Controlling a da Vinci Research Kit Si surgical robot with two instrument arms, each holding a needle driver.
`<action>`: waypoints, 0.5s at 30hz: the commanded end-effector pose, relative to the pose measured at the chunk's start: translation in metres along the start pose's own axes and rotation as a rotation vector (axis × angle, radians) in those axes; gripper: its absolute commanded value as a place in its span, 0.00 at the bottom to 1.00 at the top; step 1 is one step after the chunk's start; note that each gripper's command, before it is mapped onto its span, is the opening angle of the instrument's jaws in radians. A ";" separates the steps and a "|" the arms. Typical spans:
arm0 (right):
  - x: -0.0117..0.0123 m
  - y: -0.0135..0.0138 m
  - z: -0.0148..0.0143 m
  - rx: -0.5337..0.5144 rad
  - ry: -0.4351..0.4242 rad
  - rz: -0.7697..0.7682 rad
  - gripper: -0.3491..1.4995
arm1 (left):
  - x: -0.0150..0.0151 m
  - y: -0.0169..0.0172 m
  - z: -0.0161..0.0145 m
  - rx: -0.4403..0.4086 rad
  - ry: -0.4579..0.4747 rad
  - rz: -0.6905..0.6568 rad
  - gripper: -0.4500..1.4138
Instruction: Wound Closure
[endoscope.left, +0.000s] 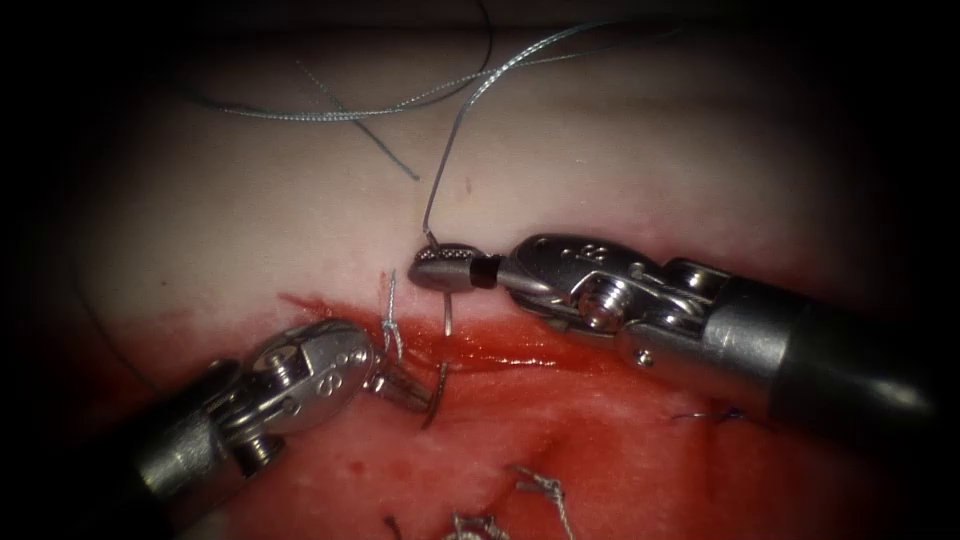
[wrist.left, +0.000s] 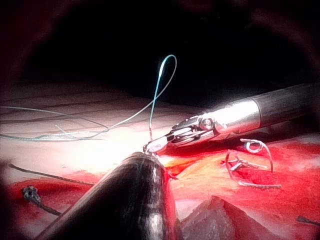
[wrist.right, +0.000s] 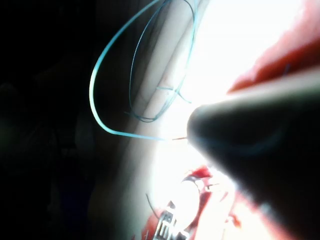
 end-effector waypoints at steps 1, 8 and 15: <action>-0.0019 0.0001 0.0002 0.006 -0.005 0.070 0.00 | 0.0010 -0.0014 -0.0010 0.005 0.049 0.004 0.20; -0.0014 -0.0019 0.0001 -0.039 0.036 0.325 0.00 | 0.0018 -0.0039 -0.0030 0.004 0.158 0.083 0.45; -0.0009 -0.0031 0.0000 -0.152 0.030 0.458 0.00 | 0.0023 -0.0047 -0.0038 0.021 0.218 0.199 0.50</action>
